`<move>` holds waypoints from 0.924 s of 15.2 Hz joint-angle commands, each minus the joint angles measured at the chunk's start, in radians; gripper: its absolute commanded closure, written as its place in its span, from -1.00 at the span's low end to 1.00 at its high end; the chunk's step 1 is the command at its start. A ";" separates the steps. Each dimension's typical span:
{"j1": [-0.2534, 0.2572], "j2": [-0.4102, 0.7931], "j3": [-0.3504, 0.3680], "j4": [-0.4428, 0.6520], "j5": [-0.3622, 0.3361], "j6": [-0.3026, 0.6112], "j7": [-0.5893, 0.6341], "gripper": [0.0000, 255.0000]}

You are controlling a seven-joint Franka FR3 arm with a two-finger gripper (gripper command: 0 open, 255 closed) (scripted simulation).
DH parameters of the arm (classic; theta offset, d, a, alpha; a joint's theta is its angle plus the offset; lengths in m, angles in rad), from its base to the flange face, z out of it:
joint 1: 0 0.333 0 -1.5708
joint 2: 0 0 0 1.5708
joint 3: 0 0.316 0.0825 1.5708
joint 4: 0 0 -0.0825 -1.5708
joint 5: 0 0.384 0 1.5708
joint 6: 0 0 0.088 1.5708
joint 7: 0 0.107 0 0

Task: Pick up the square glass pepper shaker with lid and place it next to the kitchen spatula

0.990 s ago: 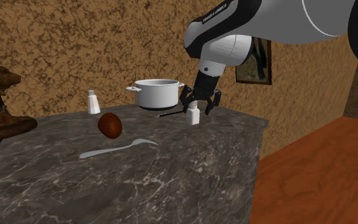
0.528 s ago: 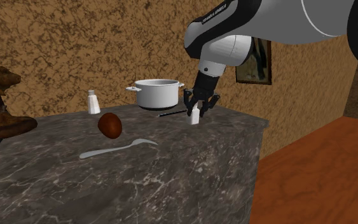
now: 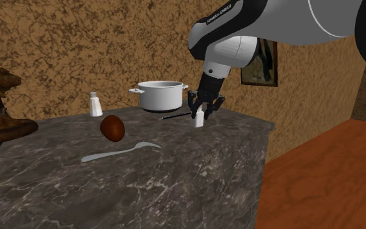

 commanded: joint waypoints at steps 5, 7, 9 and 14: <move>0.000 0.004 0.000 0.070 -0.004 -0.066 0.012 1.00; 0.000 0.007 0.000 0.100 -0.005 -0.093 0.016 1.00; 0.000 0.010 0.000 0.131 -0.005 -0.120 0.020 1.00; 0.001 0.024 -0.002 0.213 -0.005 -0.188 0.029 1.00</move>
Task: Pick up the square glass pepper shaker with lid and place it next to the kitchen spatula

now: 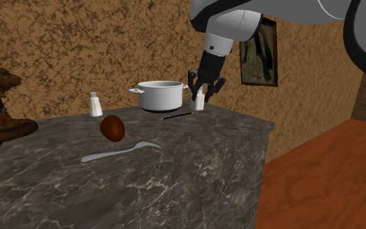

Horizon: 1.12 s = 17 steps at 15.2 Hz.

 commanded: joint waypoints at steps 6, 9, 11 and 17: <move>0.000 0.028 -0.004 0.126 0.004 -0.099 0.012 1.00; 0.000 0.045 -0.007 0.186 0.007 -0.143 0.016 1.00; -0.001 0.057 -0.009 0.228 0.010 -0.173 0.018 1.00; -0.004 0.104 -0.017 0.367 0.024 -0.267 0.025 1.00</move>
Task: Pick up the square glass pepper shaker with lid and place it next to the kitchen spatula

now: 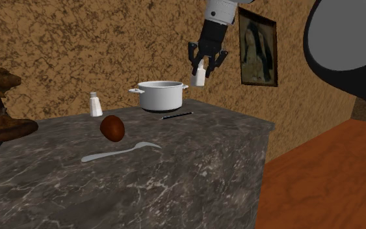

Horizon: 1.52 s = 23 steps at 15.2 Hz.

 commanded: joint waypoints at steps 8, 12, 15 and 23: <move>0.076 0.009 0.097 -0.027 -0.035 0.064 0.162 1.00; 0.118 0.033 0.148 -0.029 -0.055 0.102 0.251 1.00; 0.149 0.062 0.185 -0.014 -0.070 0.125 0.317 1.00; 0.238 0.190 0.267 0.093 -0.121 0.159 0.487 1.00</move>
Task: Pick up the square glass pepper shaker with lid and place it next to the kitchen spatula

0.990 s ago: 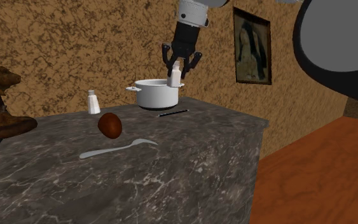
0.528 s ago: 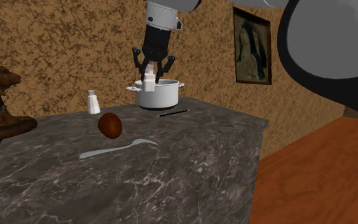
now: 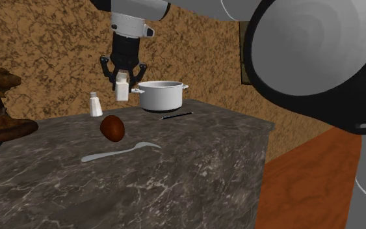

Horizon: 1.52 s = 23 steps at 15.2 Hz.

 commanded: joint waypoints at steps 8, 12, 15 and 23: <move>0.117 0.240 0.065 0.276 -0.074 -0.028 0.180 1.00; 0.181 0.407 0.077 0.510 -0.110 -0.095 0.245 1.00; 0.198 0.433 0.078 0.516 -0.117 -0.075 0.262 1.00; 0.188 0.345 0.079 0.262 -0.112 0.090 0.265 1.00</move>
